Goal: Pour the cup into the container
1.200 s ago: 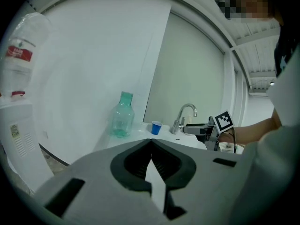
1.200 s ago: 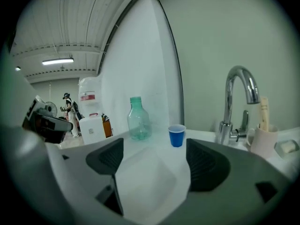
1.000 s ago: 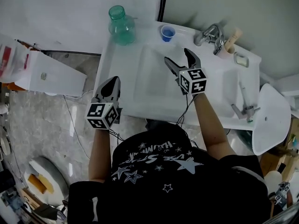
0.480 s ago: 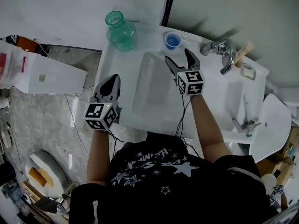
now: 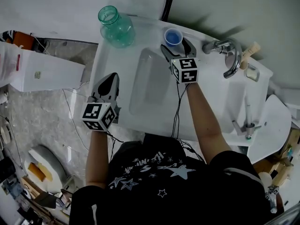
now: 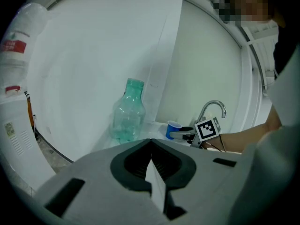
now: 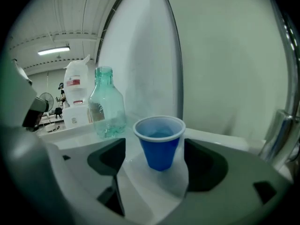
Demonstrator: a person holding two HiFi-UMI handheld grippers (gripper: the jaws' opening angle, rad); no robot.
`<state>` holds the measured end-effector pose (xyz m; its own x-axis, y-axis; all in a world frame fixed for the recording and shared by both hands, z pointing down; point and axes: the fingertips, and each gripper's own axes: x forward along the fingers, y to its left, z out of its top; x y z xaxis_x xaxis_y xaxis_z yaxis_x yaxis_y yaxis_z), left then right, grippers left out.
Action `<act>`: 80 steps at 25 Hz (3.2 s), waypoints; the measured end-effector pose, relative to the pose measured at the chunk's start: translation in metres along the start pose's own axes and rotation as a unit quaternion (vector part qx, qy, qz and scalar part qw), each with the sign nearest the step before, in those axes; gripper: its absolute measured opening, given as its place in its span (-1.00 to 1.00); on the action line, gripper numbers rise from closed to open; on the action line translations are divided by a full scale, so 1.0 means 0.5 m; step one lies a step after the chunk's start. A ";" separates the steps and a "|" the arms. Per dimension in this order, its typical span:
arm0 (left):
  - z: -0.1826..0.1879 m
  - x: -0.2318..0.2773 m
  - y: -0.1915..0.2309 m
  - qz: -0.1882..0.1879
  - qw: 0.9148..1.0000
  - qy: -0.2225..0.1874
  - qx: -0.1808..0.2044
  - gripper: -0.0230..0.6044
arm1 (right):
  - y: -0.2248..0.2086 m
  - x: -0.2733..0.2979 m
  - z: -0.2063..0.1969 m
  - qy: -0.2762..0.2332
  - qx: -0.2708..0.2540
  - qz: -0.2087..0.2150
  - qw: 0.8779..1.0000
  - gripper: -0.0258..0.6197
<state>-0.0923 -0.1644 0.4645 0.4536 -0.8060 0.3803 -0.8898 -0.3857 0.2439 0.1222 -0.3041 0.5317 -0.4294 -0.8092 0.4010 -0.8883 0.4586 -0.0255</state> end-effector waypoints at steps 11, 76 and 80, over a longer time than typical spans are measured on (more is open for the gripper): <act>-0.017 -0.006 0.004 0.013 1.000 0.008 -0.007 -0.89 | -0.011 0.039 0.007 0.003 -0.004 -0.017 1.000 0.18; 0.193 -0.020 0.193 -0.119 0.990 -0.047 0.052 -0.89 | 0.220 -0.034 0.375 0.029 -0.075 -0.008 0.997 -0.06; 0.207 -0.012 0.204 -0.120 0.990 -0.052 0.050 -0.89 | 0.219 -0.008 0.400 0.051 -0.118 -0.014 0.992 -0.06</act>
<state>-0.1909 -0.2454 0.3948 0.6501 -0.7252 0.2268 -0.7595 -0.6106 0.2244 -0.0060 -0.3238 0.3442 -0.3751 -0.7879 0.4884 -0.8319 0.5185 0.1975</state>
